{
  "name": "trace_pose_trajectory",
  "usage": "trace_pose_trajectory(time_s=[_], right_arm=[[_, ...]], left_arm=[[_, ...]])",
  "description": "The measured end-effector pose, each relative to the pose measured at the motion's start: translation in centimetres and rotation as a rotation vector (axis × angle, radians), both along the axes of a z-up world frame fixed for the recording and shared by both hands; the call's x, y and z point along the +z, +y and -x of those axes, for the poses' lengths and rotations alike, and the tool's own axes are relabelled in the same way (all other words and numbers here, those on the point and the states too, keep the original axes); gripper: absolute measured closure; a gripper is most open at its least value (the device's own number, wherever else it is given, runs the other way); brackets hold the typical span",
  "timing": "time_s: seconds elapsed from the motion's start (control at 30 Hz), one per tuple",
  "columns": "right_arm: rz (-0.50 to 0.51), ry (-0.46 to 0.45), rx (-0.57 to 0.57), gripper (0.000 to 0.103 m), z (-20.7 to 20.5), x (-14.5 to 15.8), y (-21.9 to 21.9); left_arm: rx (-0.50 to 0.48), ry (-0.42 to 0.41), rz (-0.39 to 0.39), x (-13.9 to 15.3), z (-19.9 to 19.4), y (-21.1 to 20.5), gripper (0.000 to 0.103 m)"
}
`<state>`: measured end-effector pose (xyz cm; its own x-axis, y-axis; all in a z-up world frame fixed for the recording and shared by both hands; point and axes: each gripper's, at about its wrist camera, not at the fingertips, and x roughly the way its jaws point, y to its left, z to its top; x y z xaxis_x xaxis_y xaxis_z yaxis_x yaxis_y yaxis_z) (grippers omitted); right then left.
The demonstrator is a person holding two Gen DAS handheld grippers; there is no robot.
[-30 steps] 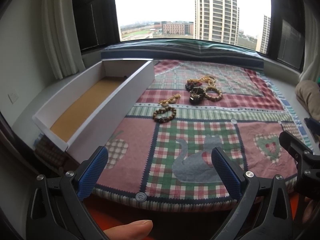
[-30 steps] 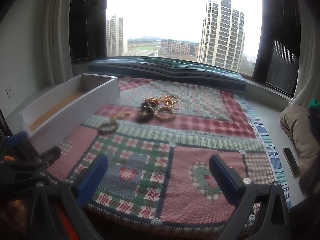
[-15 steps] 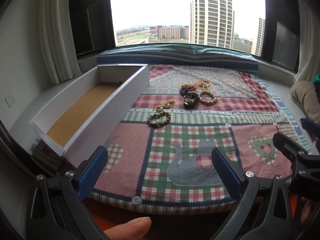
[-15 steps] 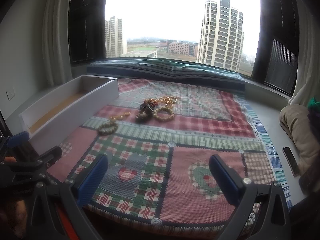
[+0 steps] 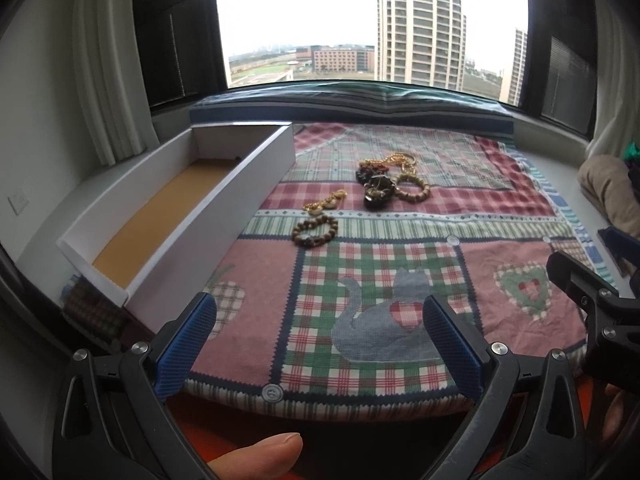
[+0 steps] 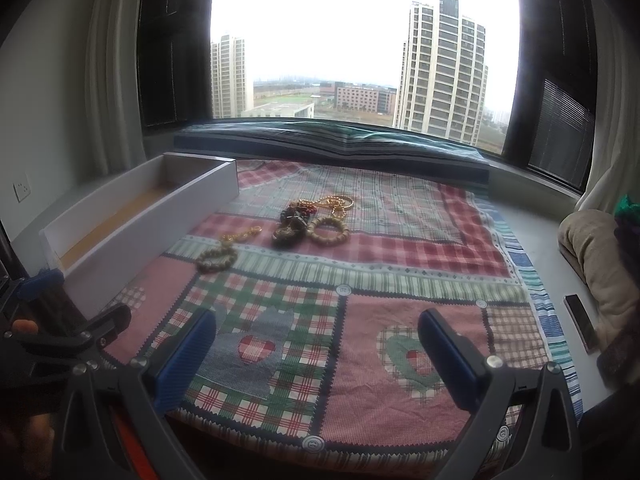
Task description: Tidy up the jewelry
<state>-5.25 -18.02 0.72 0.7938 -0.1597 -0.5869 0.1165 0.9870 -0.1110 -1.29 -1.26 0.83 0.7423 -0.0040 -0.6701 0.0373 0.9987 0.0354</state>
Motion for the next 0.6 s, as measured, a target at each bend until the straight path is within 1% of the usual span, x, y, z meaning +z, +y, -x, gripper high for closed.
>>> trace_pose_trajectory(time_s=[0.33,0.6], right_arm=[[-0.008,-0.024,0.013,0.0,0.7,0.6,0.5],[-0.019,-0.019,-0.002,0.0,0.6,0.4,-0.4]], left_arm=[[0.031,0.001,0.009,0.4,0.6,1.0,0.0],[0.0,0.022,0.005,0.0,-0.6,0.2,0.0]])
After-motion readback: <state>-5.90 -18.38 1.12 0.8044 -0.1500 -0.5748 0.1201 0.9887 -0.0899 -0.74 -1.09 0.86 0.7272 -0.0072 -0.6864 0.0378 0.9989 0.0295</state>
